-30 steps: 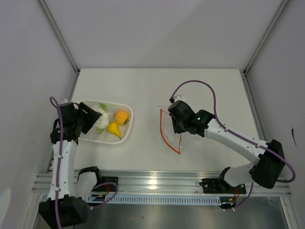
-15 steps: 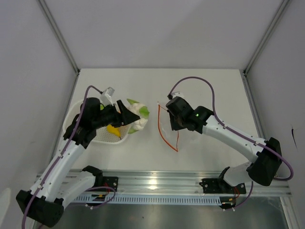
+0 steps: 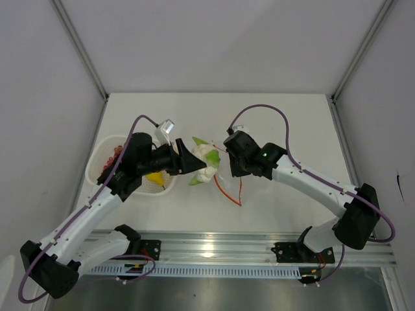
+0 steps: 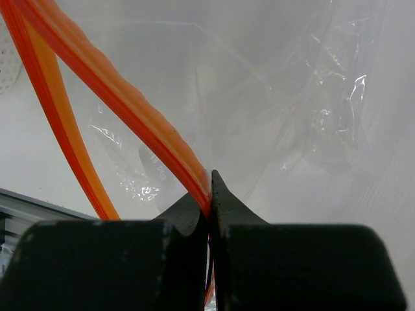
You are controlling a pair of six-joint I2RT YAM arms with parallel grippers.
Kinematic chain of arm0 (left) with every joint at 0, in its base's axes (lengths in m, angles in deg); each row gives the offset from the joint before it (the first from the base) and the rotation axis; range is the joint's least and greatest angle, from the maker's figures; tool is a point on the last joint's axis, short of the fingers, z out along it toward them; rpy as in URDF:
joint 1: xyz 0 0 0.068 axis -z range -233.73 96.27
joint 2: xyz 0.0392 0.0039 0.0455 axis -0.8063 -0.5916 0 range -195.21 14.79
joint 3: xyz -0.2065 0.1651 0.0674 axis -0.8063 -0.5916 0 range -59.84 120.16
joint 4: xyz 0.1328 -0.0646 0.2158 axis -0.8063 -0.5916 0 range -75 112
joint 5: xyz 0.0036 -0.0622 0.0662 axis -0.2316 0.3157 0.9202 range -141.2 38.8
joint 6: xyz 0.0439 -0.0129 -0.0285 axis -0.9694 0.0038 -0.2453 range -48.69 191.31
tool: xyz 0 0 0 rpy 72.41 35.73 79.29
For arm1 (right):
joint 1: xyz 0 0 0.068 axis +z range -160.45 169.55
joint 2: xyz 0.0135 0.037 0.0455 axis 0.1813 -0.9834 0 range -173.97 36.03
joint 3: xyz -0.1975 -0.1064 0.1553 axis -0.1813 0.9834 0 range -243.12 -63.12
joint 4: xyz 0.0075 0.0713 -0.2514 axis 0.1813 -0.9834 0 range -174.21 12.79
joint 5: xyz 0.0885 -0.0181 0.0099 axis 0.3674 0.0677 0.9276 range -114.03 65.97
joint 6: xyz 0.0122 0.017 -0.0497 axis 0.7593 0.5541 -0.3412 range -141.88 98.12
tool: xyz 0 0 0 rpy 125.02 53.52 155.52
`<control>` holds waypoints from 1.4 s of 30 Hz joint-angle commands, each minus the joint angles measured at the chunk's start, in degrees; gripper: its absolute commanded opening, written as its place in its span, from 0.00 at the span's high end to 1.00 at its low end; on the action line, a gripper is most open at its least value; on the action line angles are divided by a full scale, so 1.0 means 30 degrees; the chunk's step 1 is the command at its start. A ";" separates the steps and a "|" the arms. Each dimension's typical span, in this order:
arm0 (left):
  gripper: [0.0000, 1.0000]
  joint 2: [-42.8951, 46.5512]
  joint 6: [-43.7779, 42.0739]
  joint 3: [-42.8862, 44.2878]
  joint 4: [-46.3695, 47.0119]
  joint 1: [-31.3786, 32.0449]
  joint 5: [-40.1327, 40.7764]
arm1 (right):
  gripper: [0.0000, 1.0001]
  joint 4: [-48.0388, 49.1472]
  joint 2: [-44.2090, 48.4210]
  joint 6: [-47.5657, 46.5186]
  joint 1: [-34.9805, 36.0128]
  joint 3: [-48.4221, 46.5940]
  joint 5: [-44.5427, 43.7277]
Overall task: Place the food in the zip-top bag and seal the zipper
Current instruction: Place the fake vegetable in the zipper food storage bag.
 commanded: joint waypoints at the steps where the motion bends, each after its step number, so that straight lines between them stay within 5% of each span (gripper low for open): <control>1: 0.96 0.0020 0.1793 0.0015 0.3769 0.0102 -0.3355 | 1.00 0.0239 0.0113 0.0184 -0.0114 -0.0419 0.0248; 6: 0.99 -0.1121 0.5974 -0.0922 0.5294 0.0131 -0.5763 | 1.00 0.0793 0.0581 -0.0108 -0.0143 0.0049 0.0247; 10: 0.99 -0.1943 0.9906 -0.2973 1.0260 0.0161 -0.7495 | 1.00 0.1643 0.1487 -0.0431 -0.0201 0.0693 0.0452; 13: 0.99 -0.2003 1.1317 -0.4492 1.1739 0.0161 -0.7234 | 1.00 0.2434 0.2045 -0.0461 -0.0260 0.1250 0.1064; 18: 0.99 -0.2470 1.3950 -0.6605 1.8618 0.0190 -0.5890 | 1.00 0.2846 0.2632 0.0444 -0.0758 0.1544 0.2706; 22: 0.99 -0.3144 1.4132 -0.7252 2.0413 0.0336 -0.5153 | 1.00 0.3256 0.2867 0.1354 -0.0875 0.1632 0.4317; 31: 0.99 -0.2210 1.1205 -0.5525 1.0468 0.0629 -0.2261 | 1.00 0.3842 0.3424 0.2292 -0.0875 0.1457 0.4876; 42: 0.99 -0.0595 0.9271 -0.5001 0.7648 0.0892 0.0881 | 1.00 0.4633 0.3044 0.3611 -0.0993 0.0783 0.7102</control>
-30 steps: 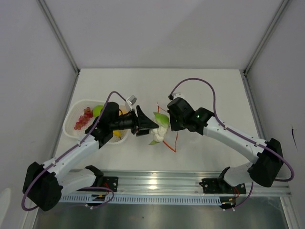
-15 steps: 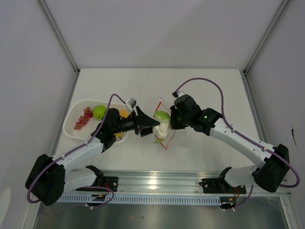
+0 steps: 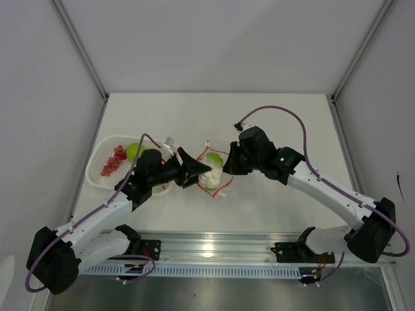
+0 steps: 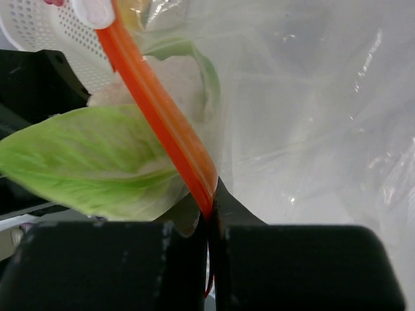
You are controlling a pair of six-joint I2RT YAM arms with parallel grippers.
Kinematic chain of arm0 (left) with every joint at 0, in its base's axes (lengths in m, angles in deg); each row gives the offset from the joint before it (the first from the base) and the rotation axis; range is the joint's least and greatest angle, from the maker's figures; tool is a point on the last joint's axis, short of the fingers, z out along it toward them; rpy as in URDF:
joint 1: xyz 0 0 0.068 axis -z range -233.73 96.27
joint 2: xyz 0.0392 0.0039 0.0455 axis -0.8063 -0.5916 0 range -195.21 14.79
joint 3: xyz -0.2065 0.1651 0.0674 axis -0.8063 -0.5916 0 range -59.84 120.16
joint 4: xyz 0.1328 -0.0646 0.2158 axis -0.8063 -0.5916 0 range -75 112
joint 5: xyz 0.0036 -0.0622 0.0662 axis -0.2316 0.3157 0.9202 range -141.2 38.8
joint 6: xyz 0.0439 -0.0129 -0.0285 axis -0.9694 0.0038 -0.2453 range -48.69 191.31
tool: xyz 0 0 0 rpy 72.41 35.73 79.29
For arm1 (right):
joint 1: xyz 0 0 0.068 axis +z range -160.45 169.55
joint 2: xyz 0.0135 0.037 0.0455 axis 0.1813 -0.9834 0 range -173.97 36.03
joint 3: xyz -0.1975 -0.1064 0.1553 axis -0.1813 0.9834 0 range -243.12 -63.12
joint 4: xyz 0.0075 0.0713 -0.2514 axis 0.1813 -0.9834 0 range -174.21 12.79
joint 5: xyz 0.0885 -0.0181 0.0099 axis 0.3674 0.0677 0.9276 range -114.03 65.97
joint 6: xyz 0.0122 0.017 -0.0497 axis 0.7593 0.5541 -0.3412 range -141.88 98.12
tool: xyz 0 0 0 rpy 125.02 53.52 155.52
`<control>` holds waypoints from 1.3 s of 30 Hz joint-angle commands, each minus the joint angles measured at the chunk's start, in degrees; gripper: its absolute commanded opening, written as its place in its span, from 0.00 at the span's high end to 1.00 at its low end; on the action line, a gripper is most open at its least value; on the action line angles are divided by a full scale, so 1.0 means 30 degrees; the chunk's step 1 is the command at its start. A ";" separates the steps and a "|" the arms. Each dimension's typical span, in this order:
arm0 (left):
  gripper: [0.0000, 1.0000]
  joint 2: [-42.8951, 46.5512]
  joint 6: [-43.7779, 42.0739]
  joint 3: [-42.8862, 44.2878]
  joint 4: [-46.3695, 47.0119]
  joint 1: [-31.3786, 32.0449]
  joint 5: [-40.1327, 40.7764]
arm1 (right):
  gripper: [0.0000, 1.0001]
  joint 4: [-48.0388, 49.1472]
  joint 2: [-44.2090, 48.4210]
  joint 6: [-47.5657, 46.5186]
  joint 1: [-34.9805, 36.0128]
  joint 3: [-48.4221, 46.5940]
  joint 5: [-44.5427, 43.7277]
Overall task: Place the food in the zip-top bag and seal the zipper
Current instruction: Place the fake vegetable in the zipper food storage bag.
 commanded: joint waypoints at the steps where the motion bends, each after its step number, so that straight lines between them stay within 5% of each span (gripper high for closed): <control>1: 0.99 -0.0057 -0.1417 0.1624 -0.2195 0.0658 0.1318 | 1.00 0.0998 0.0166 0.0610 -0.0009 -0.0980 0.1194; 9: 0.99 -0.2484 -0.3822 0.6983 -1.0198 0.2418 0.5212 | 1.00 0.0822 -0.0215 0.0142 -0.0038 -0.1390 0.0726; 22: 0.97 -0.5737 -0.5753 1.0179 -1.3603 0.4293 0.8933 | 1.00 -0.1228 -0.0537 -0.1352 -0.0009 -0.3236 -0.0856; 23: 0.94 -0.5944 -0.5872 1.0444 -1.3692 0.4410 0.8909 | 1.00 -0.1287 -0.0596 -0.1411 -0.0038 -0.3295 -0.0856; 27: 0.49 -0.5889 -0.6459 1.0622 -1.3078 0.4821 0.8674 | 1.00 -0.1288 -0.0802 -0.1470 -0.0009 -0.3412 -0.0768; 29: 0.39 -0.5132 -0.6751 1.0331 -1.2786 0.4939 0.8821 | 1.00 -0.1346 -0.0773 -0.1499 -0.0038 -0.3441 -0.0826; 30: 0.11 -0.4778 -0.6810 1.0271 -1.2611 0.4910 0.9111 | 1.00 -0.1375 -0.0744 -0.1586 -0.0009 -0.3413 -0.0827; 31: 0.01 -0.4426 -0.7101 1.0039 -1.2464 0.4910 0.9230 | 1.00 -0.1376 -0.0714 -0.1616 -0.0038 -0.3413 -0.0856; 39: 0.01 -0.0269 -0.8569 0.9450 -1.2547 0.4910 1.1336 | 1.00 -0.1581 -0.0276 -0.1675 -0.0068 -0.2886 -0.0768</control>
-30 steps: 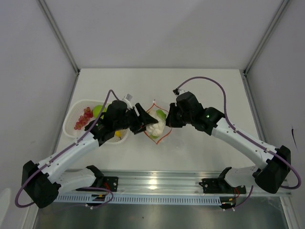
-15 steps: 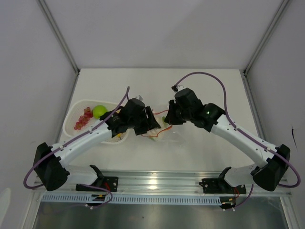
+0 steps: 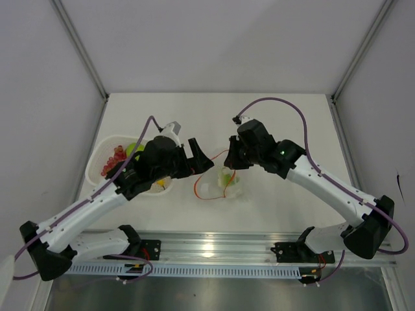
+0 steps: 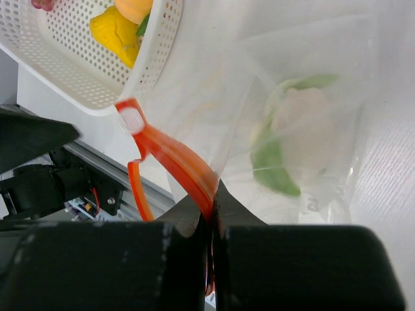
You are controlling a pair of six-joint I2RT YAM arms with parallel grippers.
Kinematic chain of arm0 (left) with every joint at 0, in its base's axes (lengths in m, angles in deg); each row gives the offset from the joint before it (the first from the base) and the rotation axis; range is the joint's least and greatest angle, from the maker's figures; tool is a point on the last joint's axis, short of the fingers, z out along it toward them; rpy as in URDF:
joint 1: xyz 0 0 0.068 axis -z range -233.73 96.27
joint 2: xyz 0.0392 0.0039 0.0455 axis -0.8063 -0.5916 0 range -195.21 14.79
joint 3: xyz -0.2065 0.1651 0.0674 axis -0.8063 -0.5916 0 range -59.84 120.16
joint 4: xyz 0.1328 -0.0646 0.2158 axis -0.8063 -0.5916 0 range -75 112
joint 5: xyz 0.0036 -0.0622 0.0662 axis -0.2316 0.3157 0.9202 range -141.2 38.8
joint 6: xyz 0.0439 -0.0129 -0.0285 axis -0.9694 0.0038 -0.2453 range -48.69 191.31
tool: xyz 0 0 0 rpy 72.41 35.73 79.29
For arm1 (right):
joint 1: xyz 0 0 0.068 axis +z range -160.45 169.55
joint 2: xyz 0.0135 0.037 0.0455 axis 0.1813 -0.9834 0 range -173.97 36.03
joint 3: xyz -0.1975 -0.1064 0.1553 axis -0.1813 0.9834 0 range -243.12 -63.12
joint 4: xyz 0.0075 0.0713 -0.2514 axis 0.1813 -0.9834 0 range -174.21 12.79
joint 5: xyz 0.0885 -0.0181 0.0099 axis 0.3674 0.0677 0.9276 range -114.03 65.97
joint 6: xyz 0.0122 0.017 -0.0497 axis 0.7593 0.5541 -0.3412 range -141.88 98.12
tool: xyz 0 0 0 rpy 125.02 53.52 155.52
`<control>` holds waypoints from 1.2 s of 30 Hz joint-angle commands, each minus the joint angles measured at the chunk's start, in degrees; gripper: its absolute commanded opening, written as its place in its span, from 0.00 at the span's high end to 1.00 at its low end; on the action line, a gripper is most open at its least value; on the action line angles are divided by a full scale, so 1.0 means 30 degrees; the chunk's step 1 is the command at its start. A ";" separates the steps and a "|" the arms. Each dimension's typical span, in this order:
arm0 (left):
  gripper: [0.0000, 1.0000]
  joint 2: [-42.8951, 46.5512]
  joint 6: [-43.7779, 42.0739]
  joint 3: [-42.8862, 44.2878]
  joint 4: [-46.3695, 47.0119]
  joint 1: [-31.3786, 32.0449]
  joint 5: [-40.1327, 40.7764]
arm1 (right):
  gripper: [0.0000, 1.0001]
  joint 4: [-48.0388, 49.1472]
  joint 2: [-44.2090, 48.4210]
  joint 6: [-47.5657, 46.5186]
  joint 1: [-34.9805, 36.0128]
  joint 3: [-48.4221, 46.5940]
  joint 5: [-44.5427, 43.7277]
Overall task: Place the food in the zip-top bag and seal the zipper
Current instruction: Place the fake vegetable in the zipper food storage bag, then adjust the zipper food storage bag at the center of the board.
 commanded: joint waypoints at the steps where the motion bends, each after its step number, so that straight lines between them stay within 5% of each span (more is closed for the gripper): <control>1: 0.00 0.1580 -0.1348 -0.0094 -0.0359 0.0123 0.2325 | 1.00 0.0299 0.0599 -0.0306 -0.0038 -0.0343 0.0062; 7: 0.03 0.1991 -0.1468 -0.1522 -0.0662 0.0094 0.1959 | 1.00 0.0240 0.1127 -0.0364 -0.0038 -0.0108 0.0004; 22: 0.32 0.1056 -0.0442 -0.3845 0.1568 0.0826 -0.0596 | 1.00 0.0152 0.1098 -0.0452 -0.0009 -0.0050 -0.0025; 27: 0.61 -0.0230 -0.0880 -0.3026 0.1978 0.0914 -0.1820 | 1.00 0.0270 0.1127 -0.0393 -0.0009 0.0214 -0.0025; 30: 0.99 -0.1024 -0.1378 -0.1419 0.2243 0.0943 -0.2939 | 1.00 0.0095 0.1040 -0.0539 -0.0126 0.0303 -0.0931; 36: 0.99 -0.1844 -0.2755 0.2824 0.3385 0.0973 -0.5397 | 1.00 -0.2100 0.1156 -0.1681 -0.0447 -0.0574 -0.4445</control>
